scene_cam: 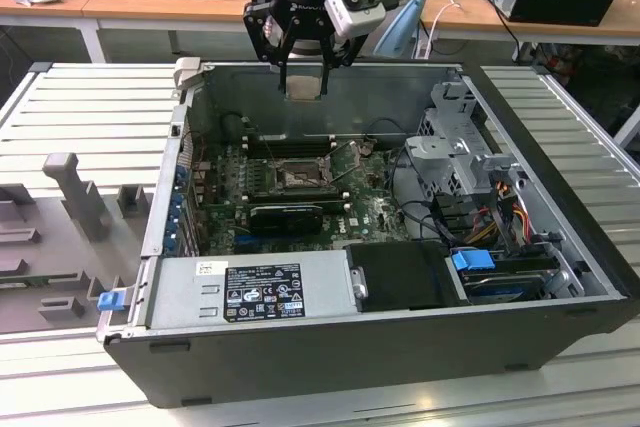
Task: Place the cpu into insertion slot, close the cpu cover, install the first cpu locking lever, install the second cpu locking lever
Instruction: 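Place the cpu into insertion slot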
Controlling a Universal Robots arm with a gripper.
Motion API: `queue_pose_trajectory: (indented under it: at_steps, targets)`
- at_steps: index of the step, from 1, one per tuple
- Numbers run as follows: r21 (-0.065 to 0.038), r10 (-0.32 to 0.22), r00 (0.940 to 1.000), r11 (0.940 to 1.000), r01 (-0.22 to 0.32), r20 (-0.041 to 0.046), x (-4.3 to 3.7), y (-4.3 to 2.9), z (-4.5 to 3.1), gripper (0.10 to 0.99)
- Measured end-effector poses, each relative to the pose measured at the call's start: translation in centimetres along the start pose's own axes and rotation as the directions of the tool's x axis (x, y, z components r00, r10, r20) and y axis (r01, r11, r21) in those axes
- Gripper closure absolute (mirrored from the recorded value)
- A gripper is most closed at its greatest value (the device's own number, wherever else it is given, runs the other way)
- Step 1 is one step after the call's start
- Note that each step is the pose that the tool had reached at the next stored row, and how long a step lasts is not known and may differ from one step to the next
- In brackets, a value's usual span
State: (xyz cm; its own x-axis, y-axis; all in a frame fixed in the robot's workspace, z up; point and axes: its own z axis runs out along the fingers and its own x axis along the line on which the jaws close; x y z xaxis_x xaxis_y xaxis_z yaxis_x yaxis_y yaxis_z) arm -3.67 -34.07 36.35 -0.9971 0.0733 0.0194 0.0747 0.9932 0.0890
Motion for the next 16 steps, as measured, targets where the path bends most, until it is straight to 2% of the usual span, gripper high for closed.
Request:
queue_pose_trajectory:
  at_steps: [16]
  targets:
    - [-0.002,0.069,0.9976,0.9976,-0.069,0.0061,0.0,0.0,0.01,0.557]
